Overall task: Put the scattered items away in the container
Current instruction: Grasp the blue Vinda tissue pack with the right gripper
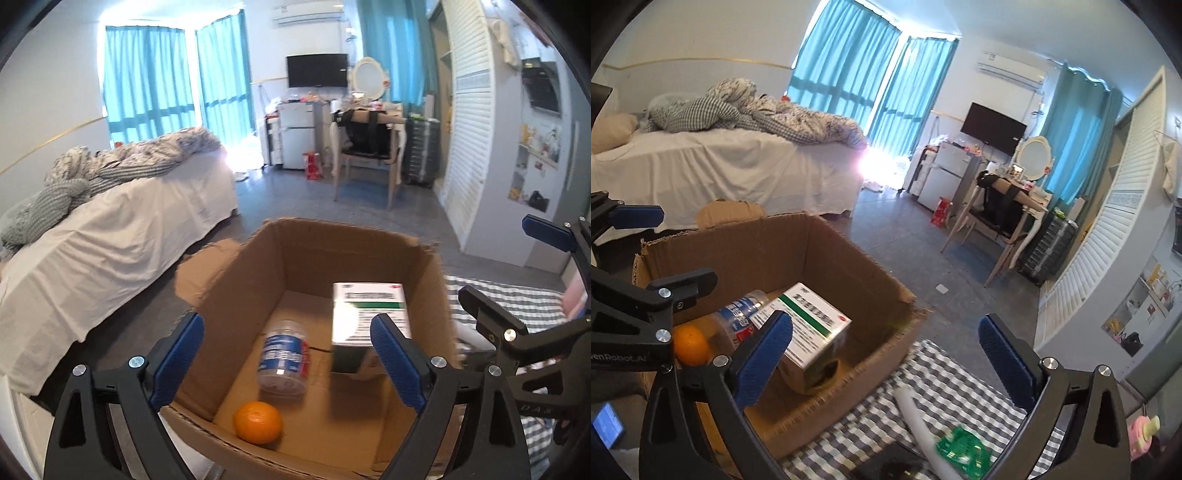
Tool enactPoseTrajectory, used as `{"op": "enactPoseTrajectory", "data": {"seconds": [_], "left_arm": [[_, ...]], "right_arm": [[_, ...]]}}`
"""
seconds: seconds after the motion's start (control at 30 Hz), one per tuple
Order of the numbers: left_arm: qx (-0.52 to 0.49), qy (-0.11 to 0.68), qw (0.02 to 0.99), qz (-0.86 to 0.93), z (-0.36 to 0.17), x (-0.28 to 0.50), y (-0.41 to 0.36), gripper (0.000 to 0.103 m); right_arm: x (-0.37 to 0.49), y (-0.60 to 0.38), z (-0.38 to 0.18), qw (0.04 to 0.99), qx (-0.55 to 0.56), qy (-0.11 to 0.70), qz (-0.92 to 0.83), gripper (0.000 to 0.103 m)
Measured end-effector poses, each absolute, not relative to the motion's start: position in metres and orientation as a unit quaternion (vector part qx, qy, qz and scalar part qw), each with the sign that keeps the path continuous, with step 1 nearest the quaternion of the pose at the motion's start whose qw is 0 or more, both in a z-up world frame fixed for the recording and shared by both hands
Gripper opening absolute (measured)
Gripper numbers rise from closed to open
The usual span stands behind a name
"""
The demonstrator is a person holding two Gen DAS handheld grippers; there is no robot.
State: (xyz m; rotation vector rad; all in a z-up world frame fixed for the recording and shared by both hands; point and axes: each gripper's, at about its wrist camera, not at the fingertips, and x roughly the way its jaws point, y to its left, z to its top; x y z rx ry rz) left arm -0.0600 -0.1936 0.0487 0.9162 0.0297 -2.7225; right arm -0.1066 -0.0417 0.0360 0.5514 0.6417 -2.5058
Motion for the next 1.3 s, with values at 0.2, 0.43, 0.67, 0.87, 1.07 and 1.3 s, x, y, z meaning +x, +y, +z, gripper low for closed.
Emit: {"op": "enactPoseTrajectory", "data": {"seconds": [0.2,0.43,0.67,0.87,1.07,1.3], "left_arm": [[0.309,-0.003,0.055,-0.950,0.054,-0.055,-0.146,0.103],[0.336,-0.019,-0.049,-0.940,0.035,-0.057,-0.090,0.103],[0.390,-0.066,-0.122,-0.910,-0.005,-0.054,-0.028,0.103],[0.416,-0.115,-0.153,-0.889,-0.032,-0.038,0.000,0.103],[0.438,-0.115,-0.152,-0.879,-0.044,-0.021,0.000,0.103],[0.441,-0.094,-0.134,-0.883,-0.042,-0.016,-0.010,0.103]], "right_arm": [[-0.099,0.020,0.045,0.210,0.201,0.212,-0.933,0.101],[-0.117,0.123,0.026,0.132,0.274,0.160,-0.939,0.101],[-0.114,0.183,-0.011,0.106,0.359,0.127,-0.919,0.101],[-0.086,0.181,-0.051,0.133,0.404,0.172,-0.889,0.101],[-0.078,0.187,-0.084,0.146,0.442,0.163,-0.870,0.091],[-0.079,0.190,-0.088,0.145,0.457,0.149,-0.865,0.052]]}}
